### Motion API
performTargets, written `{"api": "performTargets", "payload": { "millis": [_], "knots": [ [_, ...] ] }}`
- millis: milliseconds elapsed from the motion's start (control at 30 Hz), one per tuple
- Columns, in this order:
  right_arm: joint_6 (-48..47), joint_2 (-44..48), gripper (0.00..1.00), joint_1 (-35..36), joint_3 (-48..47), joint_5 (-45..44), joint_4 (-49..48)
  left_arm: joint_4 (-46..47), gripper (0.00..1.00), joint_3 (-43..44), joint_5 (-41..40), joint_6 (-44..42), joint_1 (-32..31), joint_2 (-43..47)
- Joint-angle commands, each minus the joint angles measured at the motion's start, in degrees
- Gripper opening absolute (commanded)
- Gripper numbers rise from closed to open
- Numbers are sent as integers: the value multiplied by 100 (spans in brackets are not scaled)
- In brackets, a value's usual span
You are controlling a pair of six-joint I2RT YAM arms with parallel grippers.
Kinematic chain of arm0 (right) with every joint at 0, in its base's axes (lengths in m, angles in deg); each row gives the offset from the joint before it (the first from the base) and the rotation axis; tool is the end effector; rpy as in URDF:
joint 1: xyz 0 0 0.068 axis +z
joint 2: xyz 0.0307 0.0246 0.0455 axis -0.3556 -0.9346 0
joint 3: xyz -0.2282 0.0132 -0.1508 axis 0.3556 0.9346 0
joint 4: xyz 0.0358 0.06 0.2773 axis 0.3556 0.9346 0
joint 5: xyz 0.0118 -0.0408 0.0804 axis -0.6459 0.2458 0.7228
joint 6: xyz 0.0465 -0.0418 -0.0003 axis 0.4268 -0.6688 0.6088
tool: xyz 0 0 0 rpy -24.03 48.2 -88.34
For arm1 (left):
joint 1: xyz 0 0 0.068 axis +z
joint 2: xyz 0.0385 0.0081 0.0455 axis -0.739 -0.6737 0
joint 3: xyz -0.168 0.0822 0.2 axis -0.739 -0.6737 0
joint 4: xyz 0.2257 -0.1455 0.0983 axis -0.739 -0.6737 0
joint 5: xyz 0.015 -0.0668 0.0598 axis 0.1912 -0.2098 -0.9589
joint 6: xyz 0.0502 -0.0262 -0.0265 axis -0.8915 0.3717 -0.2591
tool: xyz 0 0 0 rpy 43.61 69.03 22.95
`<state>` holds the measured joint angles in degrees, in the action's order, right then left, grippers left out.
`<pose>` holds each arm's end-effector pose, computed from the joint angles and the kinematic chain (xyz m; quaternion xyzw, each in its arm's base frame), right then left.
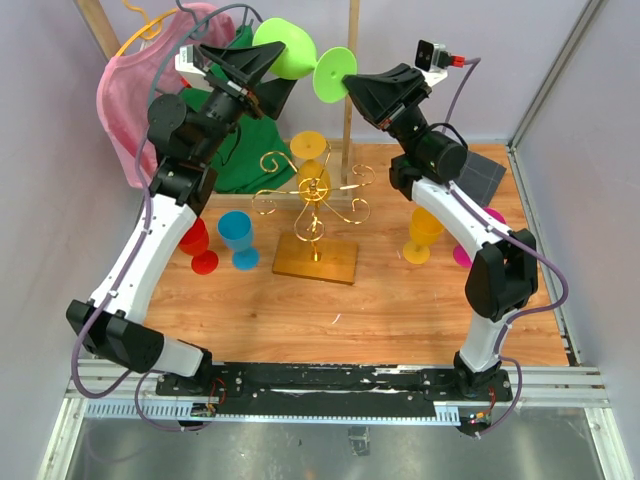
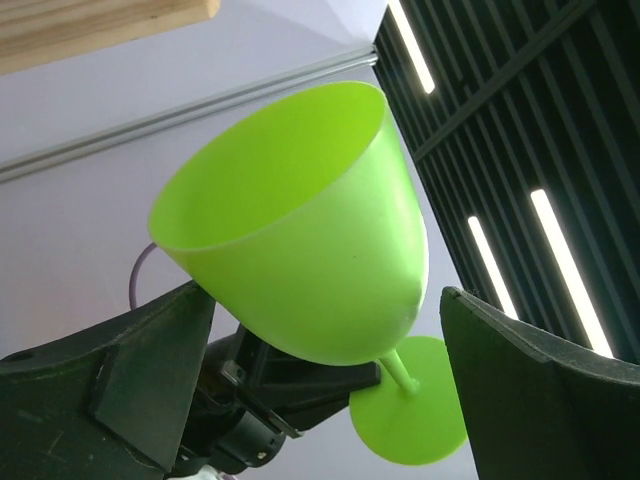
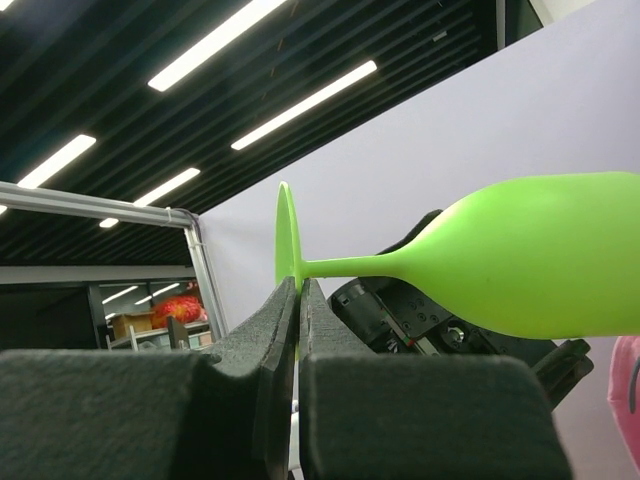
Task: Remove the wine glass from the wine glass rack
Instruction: Place the wine glass at the center of the board.
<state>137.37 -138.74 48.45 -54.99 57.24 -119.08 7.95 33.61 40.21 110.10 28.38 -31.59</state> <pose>0.3290 0.1982 0.5023 -0.1598 0.2124 0.8491 0.4565 0.3164 -0.1246 0.5357 -0.1977 0.4969 -0.7231 0.4372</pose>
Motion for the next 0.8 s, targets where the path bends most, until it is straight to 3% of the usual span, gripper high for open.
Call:
{"api": "performTargets", "payload": {
  "millis": [0, 767],
  "knots": [
    [-80, 177, 1, 243, -135, 180, -326, 91, 99, 193, -93, 57, -37, -99],
    [-154, 157, 1, 267, 336, 274, -327, 252, 99, 507, -72, 1, 315, -479]
  ]
}}
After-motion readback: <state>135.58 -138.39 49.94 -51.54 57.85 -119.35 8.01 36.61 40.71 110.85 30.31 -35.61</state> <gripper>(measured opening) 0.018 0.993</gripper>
